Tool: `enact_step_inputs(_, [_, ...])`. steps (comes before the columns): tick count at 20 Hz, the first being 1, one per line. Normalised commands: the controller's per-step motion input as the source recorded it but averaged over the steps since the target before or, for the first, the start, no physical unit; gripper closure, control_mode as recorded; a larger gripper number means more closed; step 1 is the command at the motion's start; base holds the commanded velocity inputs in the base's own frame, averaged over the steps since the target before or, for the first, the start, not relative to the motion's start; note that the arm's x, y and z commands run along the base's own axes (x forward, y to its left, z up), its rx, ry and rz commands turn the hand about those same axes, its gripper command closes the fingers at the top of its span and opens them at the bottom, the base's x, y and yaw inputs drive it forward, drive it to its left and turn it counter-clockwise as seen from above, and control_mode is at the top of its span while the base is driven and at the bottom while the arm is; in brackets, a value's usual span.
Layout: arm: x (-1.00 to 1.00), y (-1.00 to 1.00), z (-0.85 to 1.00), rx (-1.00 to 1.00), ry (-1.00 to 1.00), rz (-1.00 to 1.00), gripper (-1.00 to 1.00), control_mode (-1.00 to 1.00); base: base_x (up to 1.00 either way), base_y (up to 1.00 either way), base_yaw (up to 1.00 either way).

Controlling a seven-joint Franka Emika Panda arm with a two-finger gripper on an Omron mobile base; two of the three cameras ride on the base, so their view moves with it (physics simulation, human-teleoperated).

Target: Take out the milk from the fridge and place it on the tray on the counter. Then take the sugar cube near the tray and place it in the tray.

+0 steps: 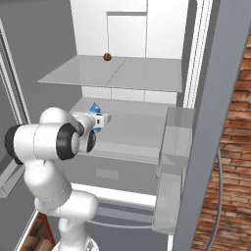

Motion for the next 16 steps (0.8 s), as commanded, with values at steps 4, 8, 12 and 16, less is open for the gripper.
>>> enact_step_inputs(4, [-0.99,0.0,0.41,0.0,0.0,-0.05,1.0,-1.0,0.0,0.0,0.0])
enact_step_inputs(8, [-0.97,0.0,0.63,0.0,0.0,-0.06,1.0,-1.0,0.0,0.0,0.0])
enact_step_inputs(12, [-0.79,-0.03,0.96,0.0,0.0,-0.07,1.0,-1.0,0.0,0.0,0.0])
enact_step_inputs(16, [-0.59,0.0,0.94,0.0,0.11,-0.12,1.0,-1.0,0.0,0.0,0.0])
